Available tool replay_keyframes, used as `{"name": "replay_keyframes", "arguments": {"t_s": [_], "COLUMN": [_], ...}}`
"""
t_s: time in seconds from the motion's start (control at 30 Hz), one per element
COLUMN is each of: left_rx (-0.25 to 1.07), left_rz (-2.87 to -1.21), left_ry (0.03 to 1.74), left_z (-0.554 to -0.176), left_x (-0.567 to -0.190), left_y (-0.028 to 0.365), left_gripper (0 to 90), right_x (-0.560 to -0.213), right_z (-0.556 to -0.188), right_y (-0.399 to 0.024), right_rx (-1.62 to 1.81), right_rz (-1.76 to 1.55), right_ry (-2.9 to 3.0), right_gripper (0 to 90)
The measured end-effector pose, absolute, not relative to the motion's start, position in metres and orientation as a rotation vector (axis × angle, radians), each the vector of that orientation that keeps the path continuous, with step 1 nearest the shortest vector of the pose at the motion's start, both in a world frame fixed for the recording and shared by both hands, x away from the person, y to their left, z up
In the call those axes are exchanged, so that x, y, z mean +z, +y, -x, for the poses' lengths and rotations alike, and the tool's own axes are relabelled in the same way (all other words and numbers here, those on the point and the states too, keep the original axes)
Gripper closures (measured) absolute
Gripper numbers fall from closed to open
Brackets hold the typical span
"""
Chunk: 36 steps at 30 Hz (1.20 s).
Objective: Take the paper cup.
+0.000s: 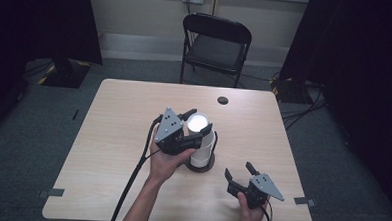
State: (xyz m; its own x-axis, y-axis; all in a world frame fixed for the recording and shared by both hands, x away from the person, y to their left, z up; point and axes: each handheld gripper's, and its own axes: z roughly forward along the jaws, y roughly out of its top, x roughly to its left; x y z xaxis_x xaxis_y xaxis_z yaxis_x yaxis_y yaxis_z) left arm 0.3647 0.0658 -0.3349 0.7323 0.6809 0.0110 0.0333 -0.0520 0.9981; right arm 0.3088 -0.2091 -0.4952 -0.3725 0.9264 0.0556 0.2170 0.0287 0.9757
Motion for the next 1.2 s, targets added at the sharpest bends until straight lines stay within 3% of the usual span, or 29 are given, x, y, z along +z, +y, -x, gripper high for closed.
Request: {"name": "replay_keyframes", "arguments": {"t_s": [0.7,1.2], "left_rx": [0.468,0.291], "left_rz": [-1.567,-1.504], "left_ry": [0.644,0.705], "left_z": [-0.341,-0.335], "left_x": [-0.353,-0.374], "left_y": [0.085,0.100], "left_gripper": [35.5,35.5], "right_x": [-0.495,-0.495], "right_z": [-0.307,-0.307], "right_y": [-0.210,-0.208], "right_rx": [1.409,1.436], "right_rz": [-1.166,-1.130], "right_ry": [1.657,1.722], "right_gripper": [17.7,18.7]}}
